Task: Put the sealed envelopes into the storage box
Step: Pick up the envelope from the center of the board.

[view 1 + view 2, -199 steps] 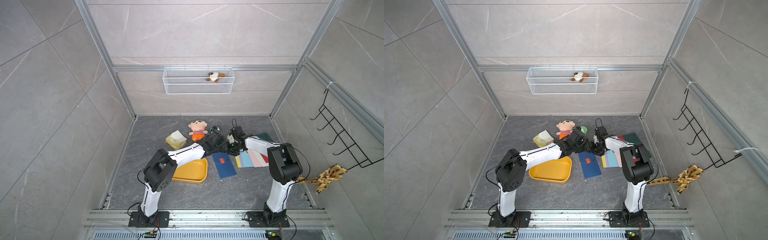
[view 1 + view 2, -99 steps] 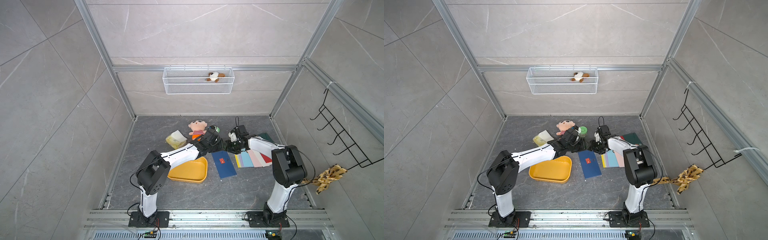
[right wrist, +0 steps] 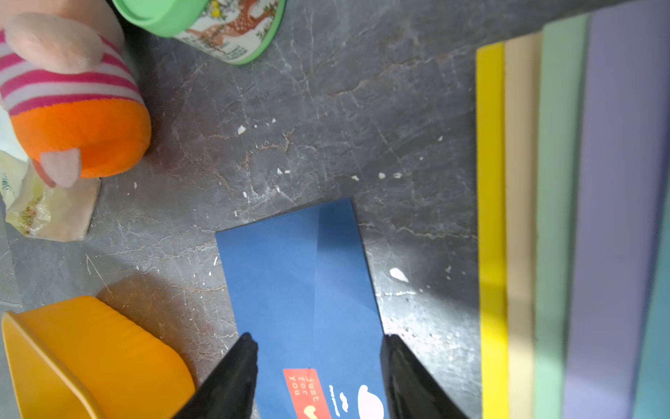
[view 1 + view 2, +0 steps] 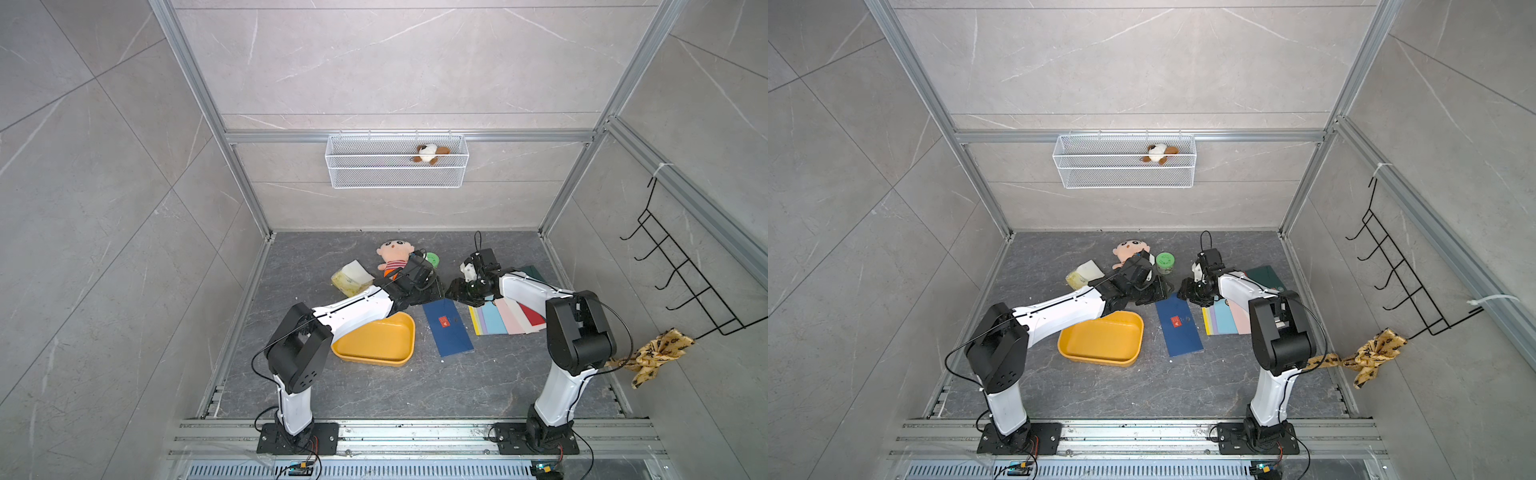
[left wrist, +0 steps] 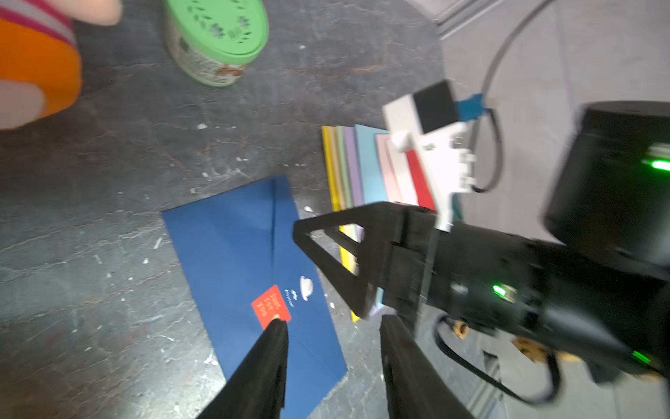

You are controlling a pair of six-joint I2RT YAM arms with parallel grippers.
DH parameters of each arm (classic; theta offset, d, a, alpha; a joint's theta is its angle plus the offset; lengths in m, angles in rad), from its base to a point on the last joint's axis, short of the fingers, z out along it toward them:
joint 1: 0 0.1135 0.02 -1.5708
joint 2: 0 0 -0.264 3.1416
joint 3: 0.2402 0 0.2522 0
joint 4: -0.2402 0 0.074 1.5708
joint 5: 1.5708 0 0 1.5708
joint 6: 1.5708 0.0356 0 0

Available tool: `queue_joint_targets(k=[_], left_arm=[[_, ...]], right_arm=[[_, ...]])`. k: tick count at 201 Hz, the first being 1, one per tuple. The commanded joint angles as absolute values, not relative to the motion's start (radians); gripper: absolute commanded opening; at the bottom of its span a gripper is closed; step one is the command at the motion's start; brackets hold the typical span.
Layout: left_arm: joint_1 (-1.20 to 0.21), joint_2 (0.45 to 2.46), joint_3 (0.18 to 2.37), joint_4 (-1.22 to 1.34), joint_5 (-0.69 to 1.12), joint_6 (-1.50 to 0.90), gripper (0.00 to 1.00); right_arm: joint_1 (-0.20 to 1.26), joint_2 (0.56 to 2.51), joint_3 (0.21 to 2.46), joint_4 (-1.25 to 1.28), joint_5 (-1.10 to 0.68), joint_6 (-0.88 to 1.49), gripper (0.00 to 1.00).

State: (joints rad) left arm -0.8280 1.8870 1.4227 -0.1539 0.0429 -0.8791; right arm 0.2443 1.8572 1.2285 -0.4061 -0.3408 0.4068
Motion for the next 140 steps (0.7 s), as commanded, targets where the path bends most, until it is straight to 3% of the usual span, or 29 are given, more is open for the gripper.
queue_joint_targets(k=[1, 70, 140], left_arm=[[-0.852, 1.970, 1.503, -0.259, -0.037, -0.925, 0.44], [-0.891, 2.065, 1.518, -0.330, -0.100, -0.985, 0.32], [-0.900, 2.121, 1.508, -0.348, -0.087, -1.007, 0.11]], right_arm=[[0.232, 1.884, 1.291, -0.434, -0.347, 0.376, 0.59], [0.224, 1.996, 1.381, -0.464, -0.368, 0.360, 0.59], [0.224, 2.077, 1.451, -0.519, -0.411, 0.348, 0.59]])
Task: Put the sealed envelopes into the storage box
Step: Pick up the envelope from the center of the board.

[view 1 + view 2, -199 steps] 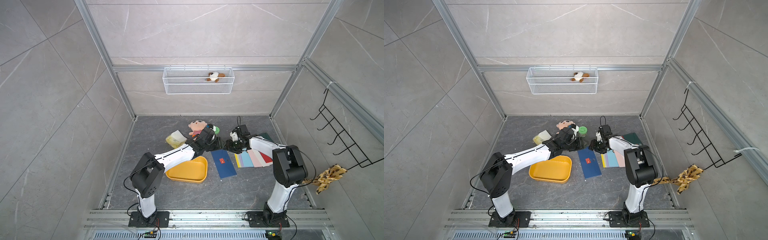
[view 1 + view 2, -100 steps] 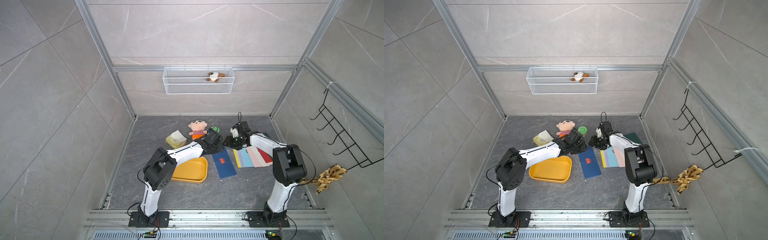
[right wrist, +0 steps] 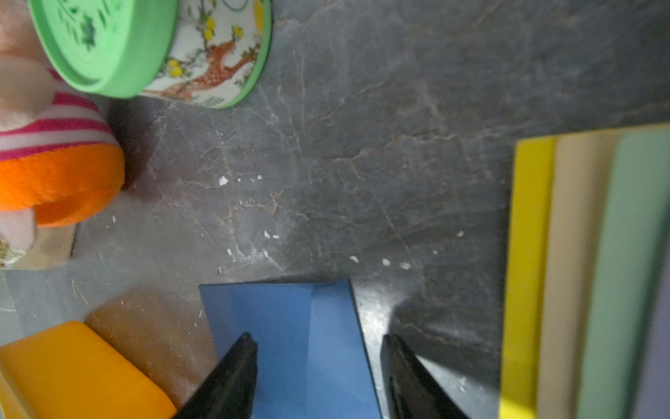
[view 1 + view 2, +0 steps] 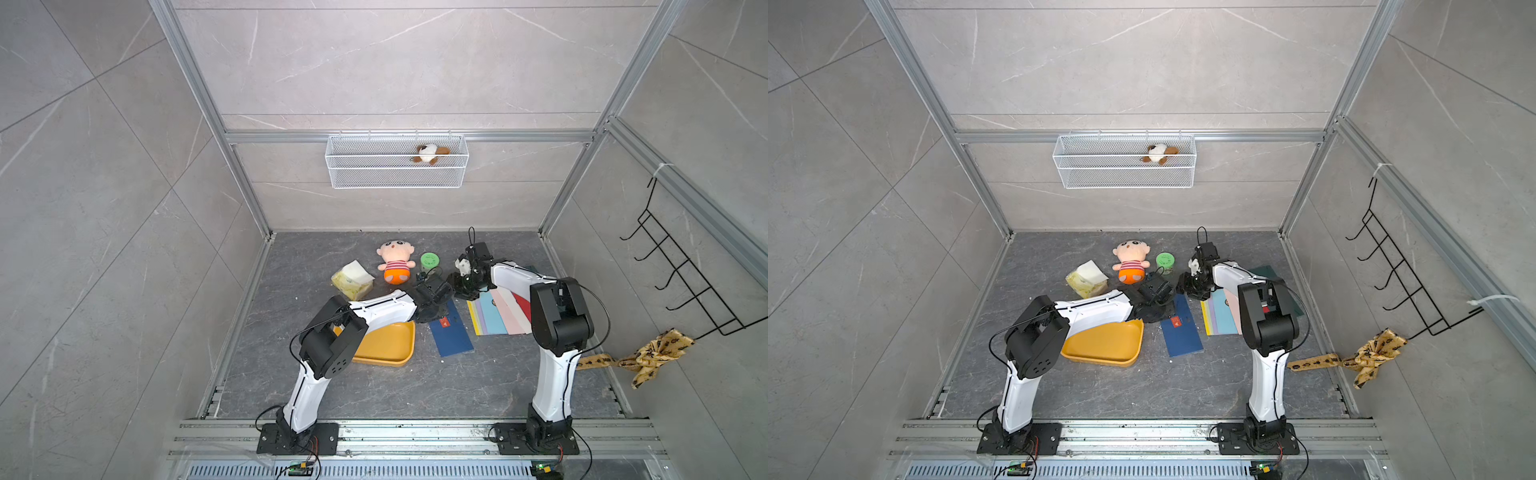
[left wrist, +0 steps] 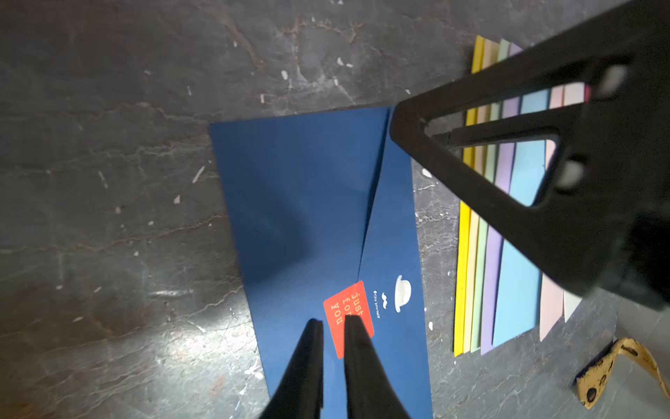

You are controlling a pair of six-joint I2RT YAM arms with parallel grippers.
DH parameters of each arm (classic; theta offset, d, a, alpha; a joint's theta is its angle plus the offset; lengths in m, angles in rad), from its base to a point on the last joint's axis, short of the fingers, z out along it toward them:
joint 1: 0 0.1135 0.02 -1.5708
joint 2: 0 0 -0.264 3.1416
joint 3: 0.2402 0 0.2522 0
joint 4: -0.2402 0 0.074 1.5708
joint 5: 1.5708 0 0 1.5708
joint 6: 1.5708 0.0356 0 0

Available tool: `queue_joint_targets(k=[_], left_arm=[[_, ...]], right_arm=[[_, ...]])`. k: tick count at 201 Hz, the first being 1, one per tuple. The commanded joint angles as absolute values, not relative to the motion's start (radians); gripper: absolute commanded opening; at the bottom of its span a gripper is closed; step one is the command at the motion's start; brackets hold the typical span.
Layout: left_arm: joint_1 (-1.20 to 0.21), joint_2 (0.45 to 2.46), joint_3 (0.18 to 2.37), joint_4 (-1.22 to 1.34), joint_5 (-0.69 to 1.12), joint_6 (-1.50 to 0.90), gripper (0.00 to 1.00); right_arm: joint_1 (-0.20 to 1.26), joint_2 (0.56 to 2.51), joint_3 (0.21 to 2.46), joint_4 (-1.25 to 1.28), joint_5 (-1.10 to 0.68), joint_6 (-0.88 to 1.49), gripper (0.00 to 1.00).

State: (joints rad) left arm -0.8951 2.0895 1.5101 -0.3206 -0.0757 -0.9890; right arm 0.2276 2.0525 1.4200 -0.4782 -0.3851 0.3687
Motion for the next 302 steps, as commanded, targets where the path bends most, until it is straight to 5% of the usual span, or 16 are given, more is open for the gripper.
queue_joint_targets(k=[1, 39, 142, 189, 302], left_arm=[[-0.900, 2.121, 1.509, -0.350, -0.086, -1.007, 0.11], [-0.901, 2.162, 1.523, -0.369, -0.077, -1.005, 0.00], [-0.899, 2.180, 1.567, -0.394, -0.115, -0.958, 0.00], [-0.898, 2.123, 1.612, -0.401, -0.154, -0.930, 0.19], [-0.930, 2.086, 1.464, -0.411, -0.135, -0.991, 0.29]], right_arm=[[0.223, 2.077, 1.450, -0.519, -0.410, 0.348, 0.59], [0.224, 2.100, 1.466, -0.550, -0.423, 0.348, 0.59], [0.225, 2.091, 1.433, -0.584, -0.421, 0.349, 0.59], [0.225, 2.064, 1.421, -0.577, -0.406, 0.351, 0.59], [0.243, 1.965, 1.317, -0.649, -0.327, 0.361, 0.60]])
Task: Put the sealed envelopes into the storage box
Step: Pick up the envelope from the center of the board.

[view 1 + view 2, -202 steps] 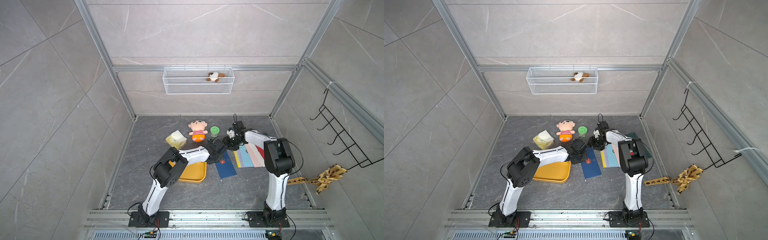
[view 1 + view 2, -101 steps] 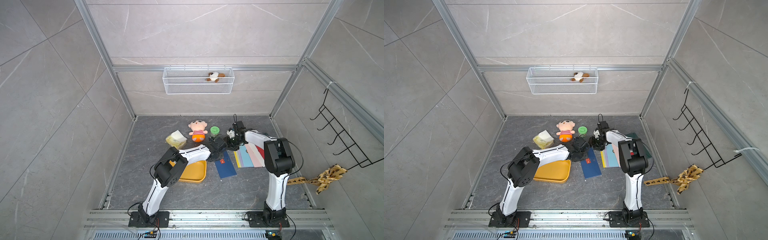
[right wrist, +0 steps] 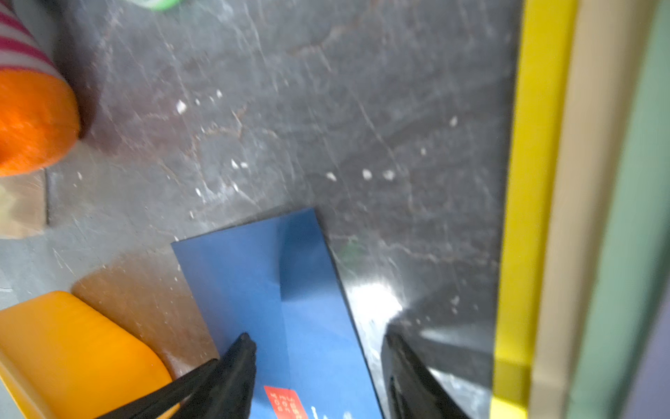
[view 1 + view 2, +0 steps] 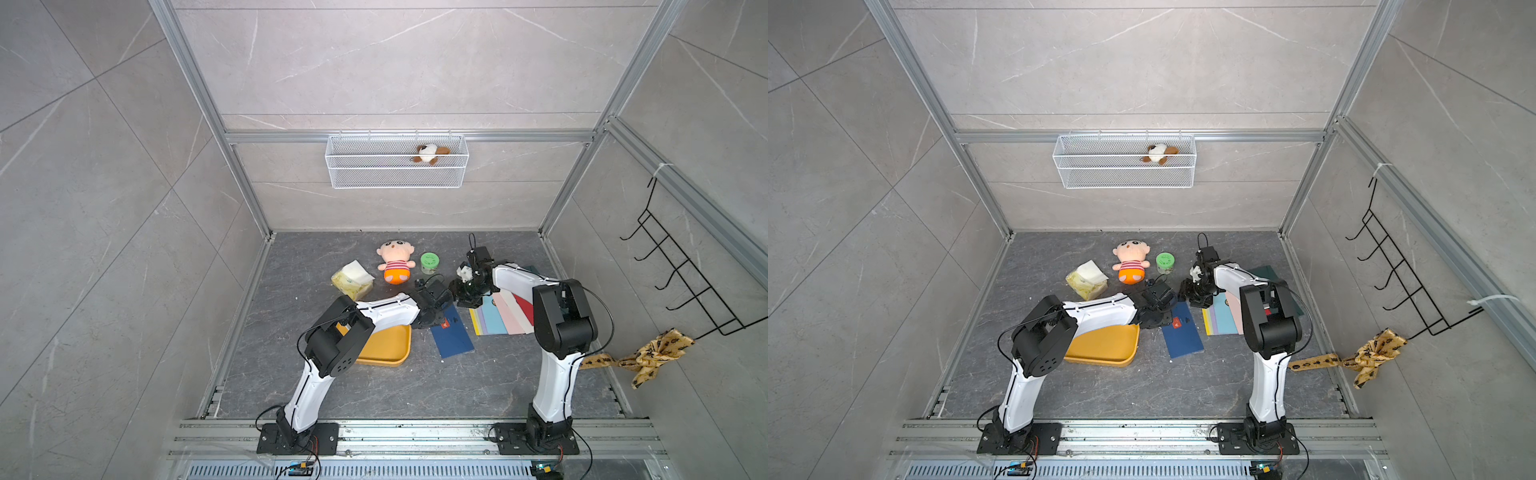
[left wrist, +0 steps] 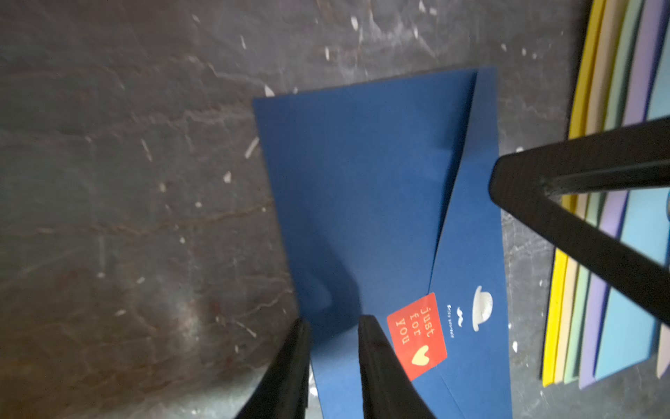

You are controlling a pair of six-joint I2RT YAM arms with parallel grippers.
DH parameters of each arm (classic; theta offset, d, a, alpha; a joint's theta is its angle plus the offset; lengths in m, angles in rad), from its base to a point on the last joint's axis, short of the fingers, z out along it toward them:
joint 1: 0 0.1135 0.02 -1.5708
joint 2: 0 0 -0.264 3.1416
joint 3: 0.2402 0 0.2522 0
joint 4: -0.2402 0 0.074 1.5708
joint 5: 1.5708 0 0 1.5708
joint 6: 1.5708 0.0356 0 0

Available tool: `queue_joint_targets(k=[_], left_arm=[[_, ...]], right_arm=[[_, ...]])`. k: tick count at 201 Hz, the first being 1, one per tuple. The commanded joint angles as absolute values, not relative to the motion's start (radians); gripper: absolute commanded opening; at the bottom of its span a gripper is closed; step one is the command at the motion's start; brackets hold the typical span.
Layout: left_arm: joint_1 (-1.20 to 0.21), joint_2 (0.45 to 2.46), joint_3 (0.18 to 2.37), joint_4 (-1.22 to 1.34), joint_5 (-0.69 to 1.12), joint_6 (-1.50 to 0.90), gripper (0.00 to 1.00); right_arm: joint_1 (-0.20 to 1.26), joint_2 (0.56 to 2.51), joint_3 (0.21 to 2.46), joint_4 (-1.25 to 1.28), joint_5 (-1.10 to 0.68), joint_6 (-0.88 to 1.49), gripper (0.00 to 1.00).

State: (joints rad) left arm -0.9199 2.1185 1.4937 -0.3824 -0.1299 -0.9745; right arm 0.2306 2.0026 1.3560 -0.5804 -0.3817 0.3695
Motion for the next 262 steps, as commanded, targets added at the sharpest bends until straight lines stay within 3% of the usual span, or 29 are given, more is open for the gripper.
queue_joint_targets(k=[1, 82, 180, 223, 262], left_arm=[[-0.930, 2.086, 1.464, -0.411, -0.134, -0.991, 0.29], [-0.929, 2.109, 1.476, -0.390, -0.124, -0.991, 0.29], [-0.928, 2.119, 1.474, -0.366, -0.119, -0.981, 0.30], [-0.928, 2.072, 1.511, -0.358, -0.138, -0.956, 0.41], [-0.929, 2.042, 1.494, -0.405, -0.153, -0.975, 0.41]], right_arm=[[0.243, 1.965, 1.316, -0.651, -0.326, 0.361, 0.60], [0.273, 1.911, 1.218, -0.695, -0.345, 0.352, 0.60], [0.281, 1.846, 1.171, -0.596, -0.489, 0.380, 0.60], [0.267, 1.813, 1.141, -0.572, -0.449, 0.394, 0.59], [0.268, 1.790, 1.143, -0.610, -0.369, 0.391, 0.60]])
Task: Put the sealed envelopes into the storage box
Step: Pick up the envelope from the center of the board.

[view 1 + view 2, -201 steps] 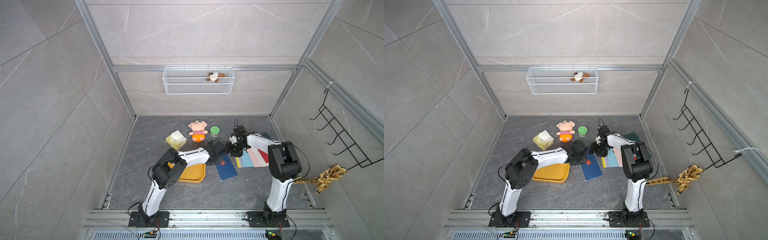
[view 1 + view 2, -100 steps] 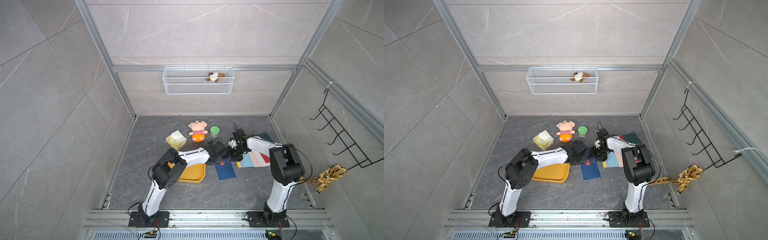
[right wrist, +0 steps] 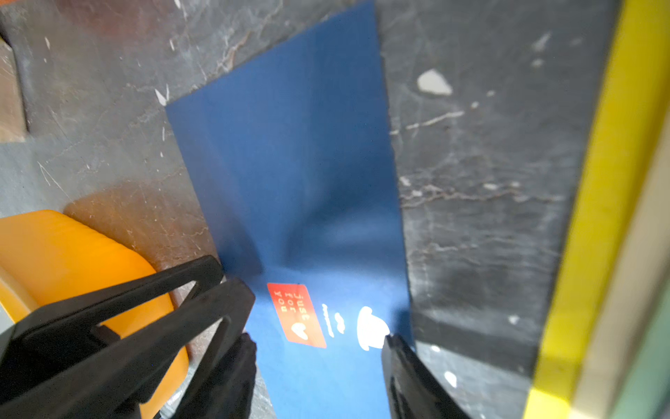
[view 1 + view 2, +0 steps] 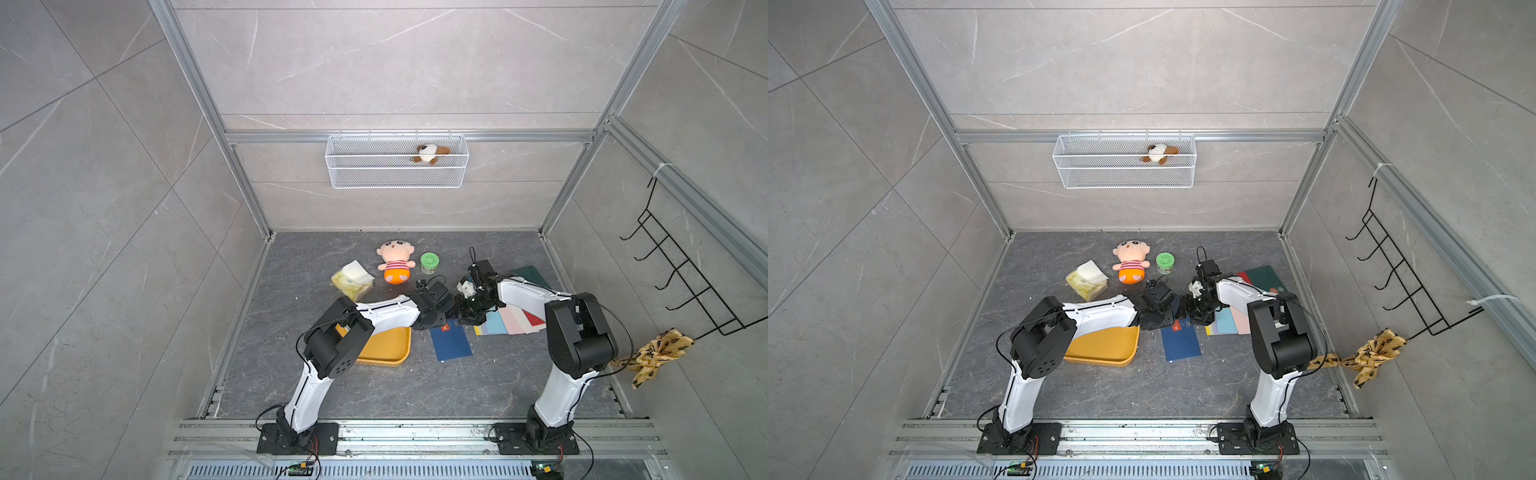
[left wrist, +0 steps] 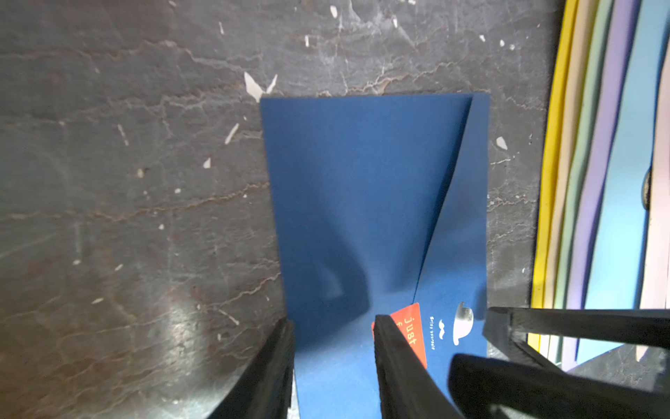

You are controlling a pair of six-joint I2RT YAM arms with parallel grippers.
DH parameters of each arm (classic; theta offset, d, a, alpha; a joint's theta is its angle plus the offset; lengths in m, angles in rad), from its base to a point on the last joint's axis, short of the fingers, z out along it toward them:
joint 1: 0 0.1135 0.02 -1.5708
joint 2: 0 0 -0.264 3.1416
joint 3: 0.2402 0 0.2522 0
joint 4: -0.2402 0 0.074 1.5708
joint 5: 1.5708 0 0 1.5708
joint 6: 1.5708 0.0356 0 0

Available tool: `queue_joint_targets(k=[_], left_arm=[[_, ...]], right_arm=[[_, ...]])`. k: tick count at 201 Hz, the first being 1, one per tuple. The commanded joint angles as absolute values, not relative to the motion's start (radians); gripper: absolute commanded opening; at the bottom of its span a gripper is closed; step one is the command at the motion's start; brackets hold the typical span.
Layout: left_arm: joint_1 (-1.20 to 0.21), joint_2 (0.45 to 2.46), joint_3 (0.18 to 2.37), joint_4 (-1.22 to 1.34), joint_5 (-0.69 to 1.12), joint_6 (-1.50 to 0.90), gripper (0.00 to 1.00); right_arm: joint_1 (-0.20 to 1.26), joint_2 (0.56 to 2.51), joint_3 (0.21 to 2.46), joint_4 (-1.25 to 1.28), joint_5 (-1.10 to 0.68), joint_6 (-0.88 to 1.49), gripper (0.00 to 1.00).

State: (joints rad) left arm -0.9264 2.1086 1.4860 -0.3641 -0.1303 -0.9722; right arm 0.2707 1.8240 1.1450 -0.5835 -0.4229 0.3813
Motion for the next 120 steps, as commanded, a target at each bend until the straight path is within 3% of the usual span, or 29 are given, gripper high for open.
queue_joint_targets(k=[1, 65, 120], left_arm=[[-0.930, 2.041, 1.492, -0.405, -0.152, -0.976, 0.41], [-0.954, 2.043, 1.457, -0.428, -0.128, -0.992, 0.26], [-0.966, 2.035, 1.423, -0.447, -0.123, -1.001, 0.27]], right_arm=[[0.268, 1.790, 1.143, -0.610, -0.369, 0.390, 0.60], [0.282, 1.819, 1.145, -0.643, -0.304, 0.369, 0.61], [0.315, 1.848, 1.173, -0.686, -0.239, 0.356, 0.61]])
